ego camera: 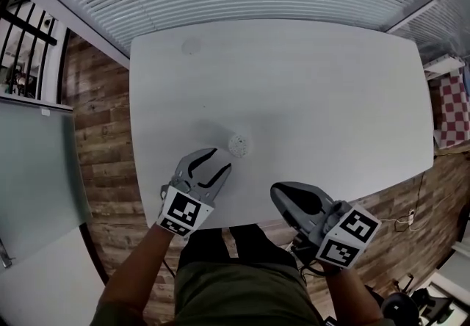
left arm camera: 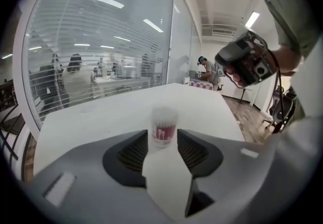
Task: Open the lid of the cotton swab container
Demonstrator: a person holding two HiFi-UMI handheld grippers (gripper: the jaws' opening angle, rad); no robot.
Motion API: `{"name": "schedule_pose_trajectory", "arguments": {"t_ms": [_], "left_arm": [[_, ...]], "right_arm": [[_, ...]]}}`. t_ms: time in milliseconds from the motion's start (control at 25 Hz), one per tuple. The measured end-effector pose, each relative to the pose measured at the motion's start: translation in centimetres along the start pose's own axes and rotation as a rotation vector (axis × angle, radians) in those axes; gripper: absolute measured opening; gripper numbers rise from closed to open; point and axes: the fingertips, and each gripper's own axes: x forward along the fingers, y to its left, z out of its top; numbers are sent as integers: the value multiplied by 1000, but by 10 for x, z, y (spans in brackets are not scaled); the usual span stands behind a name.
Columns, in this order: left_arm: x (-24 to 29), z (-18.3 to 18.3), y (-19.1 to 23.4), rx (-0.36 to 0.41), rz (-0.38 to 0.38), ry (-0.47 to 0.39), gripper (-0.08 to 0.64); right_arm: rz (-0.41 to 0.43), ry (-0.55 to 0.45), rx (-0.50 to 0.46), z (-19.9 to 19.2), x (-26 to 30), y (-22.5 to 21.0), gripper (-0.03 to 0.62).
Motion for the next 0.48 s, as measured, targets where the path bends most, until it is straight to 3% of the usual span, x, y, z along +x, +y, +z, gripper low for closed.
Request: {"name": "schedule_pose_trajectory", "arguments": {"t_ms": [280, 480], "left_arm": [[22, -19, -4, 118, -36, 84, 249], [32, -21, -2, 138, -47, 95, 273]], "right_arm": [[-18, 7, 17, -5, 3, -6, 11], [-26, 11, 24, -8, 5, -6, 11]]}}
